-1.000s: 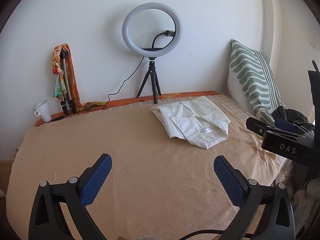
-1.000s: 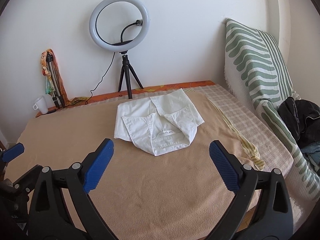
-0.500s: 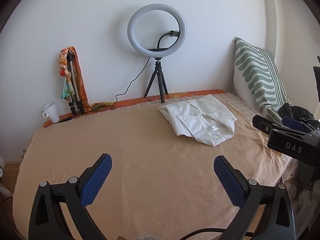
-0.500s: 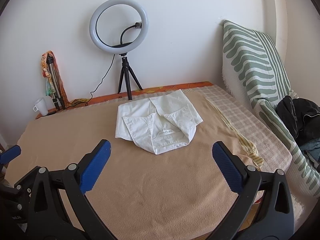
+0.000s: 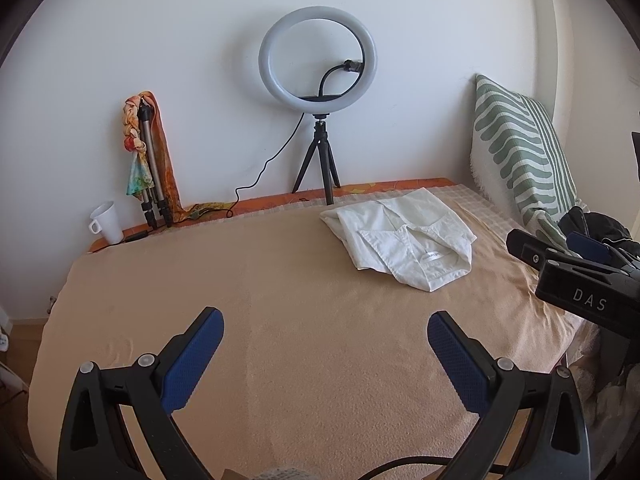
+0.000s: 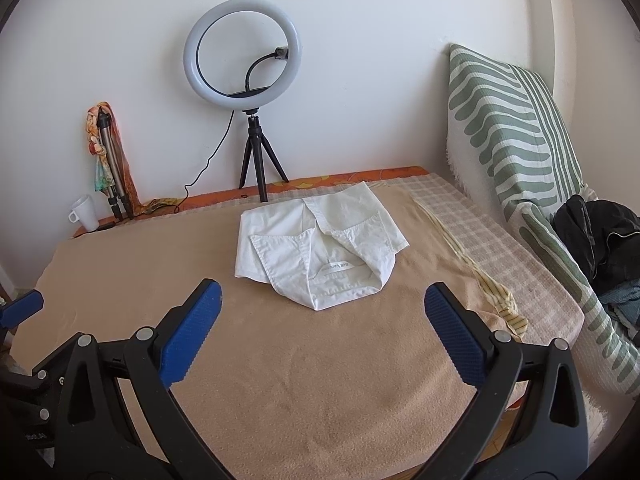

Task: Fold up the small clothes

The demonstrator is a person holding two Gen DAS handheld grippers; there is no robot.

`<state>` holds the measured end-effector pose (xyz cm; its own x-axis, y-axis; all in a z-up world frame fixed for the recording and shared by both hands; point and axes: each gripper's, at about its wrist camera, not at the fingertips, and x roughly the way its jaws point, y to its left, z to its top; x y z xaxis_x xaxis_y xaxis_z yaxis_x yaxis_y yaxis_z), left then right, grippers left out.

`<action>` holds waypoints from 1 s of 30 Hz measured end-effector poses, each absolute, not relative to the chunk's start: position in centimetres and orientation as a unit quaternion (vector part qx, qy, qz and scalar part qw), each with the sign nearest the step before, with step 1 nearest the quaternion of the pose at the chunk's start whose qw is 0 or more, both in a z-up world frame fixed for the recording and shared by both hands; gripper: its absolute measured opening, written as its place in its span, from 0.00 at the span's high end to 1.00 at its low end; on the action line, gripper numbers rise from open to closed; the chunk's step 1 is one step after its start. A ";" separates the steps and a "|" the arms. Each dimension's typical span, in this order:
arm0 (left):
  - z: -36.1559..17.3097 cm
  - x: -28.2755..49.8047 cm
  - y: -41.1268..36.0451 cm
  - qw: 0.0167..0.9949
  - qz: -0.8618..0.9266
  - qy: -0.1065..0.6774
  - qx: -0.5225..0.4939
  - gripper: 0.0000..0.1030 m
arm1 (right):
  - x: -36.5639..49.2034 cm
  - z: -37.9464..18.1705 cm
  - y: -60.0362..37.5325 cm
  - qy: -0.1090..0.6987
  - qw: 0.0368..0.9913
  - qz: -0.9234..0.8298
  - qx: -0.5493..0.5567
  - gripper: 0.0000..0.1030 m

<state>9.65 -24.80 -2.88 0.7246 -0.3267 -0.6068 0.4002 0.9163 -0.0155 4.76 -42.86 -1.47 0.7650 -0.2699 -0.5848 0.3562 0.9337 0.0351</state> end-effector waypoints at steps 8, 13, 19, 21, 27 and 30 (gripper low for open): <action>-2.6 9.6 -24.7 0.927 -0.196 0.314 0.058 0.00 | 5.0 -1.2 -42.6 0.299 0.937 -0.163 0.070 0.00; -2.5 9.5 -24.5 0.927 -0.198 0.313 0.058 0.00 | 5.2 -1.1 -42.6 0.298 0.938 -0.161 0.069 0.00; -2.4 9.5 -24.4 0.926 -0.200 0.314 0.058 0.00 | 5.2 -1.2 -42.4 0.299 0.938 -0.159 0.068 0.00; -2.5 9.5 -24.4 0.926 -0.201 0.315 0.058 0.00 | 5.2 -1.2 -42.4 0.299 0.938 -0.160 0.069 0.00; -2.5 9.4 -24.4 0.926 -0.202 0.314 0.058 0.00 | 5.3 -1.3 -42.3 0.298 0.939 -0.158 0.070 0.00; -2.5 9.3 -24.4 0.926 -0.203 0.314 0.059 0.00 | 5.3 -1.3 -42.4 0.299 0.939 -0.156 0.071 0.00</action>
<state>9.35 -24.36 -2.47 0.7205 -0.3382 -0.6054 0.4122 0.9109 -0.0184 5.26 -42.37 -1.29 0.7726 -0.2511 -0.5831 0.3354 0.9413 0.0391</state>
